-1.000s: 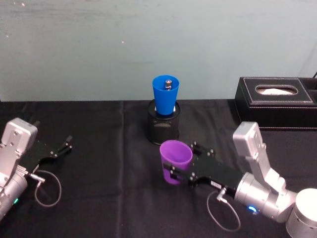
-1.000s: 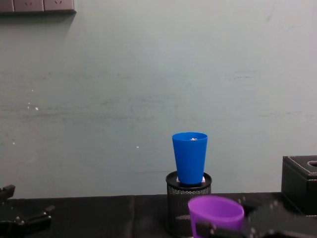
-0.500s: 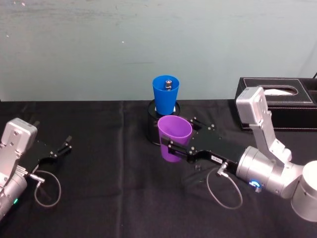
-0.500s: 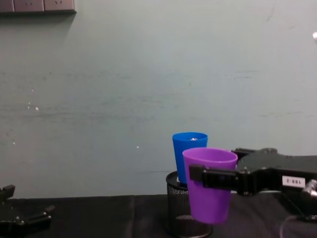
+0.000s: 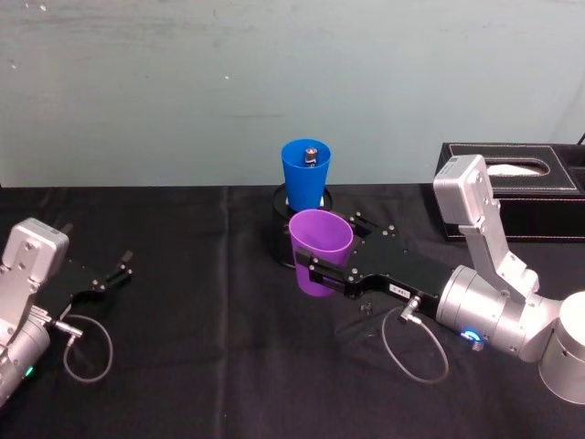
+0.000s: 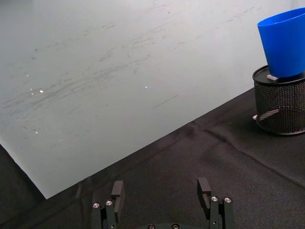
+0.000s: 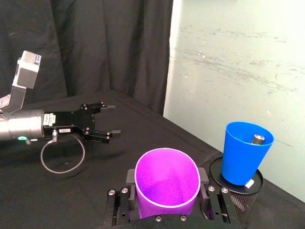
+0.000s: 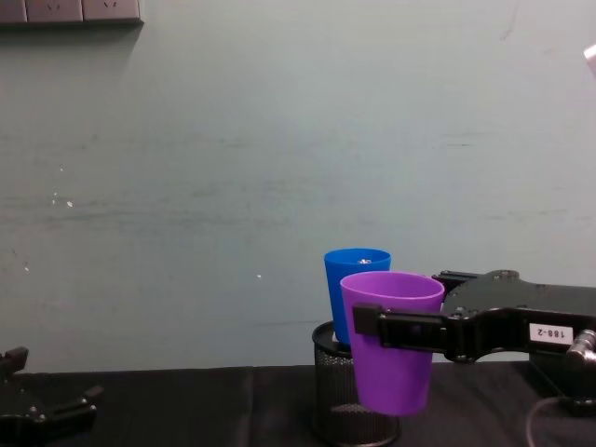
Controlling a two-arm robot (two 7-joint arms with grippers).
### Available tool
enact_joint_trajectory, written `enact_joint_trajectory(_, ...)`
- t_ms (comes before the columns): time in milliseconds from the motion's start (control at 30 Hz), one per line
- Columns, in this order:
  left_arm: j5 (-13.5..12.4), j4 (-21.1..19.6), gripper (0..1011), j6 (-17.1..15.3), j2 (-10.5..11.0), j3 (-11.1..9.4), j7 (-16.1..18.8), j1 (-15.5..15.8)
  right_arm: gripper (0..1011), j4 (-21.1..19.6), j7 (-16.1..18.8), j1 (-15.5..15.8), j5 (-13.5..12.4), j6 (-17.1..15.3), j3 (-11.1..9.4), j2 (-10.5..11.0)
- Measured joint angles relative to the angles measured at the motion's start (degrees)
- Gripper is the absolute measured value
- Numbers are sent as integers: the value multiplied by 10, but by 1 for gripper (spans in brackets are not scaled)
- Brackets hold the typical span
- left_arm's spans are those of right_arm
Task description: Pick up one cup with a gripper and tap it against the other cup.
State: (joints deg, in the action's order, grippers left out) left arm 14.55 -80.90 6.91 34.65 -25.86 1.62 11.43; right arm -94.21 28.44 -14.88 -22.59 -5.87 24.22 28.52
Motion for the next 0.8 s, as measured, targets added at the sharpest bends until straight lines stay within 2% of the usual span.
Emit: enact_joint_trajectory(800, 0, 0, 1000, 0, 0, 0, 0, 0, 739, 2, 0, 1, 0, 1, -1, -2)
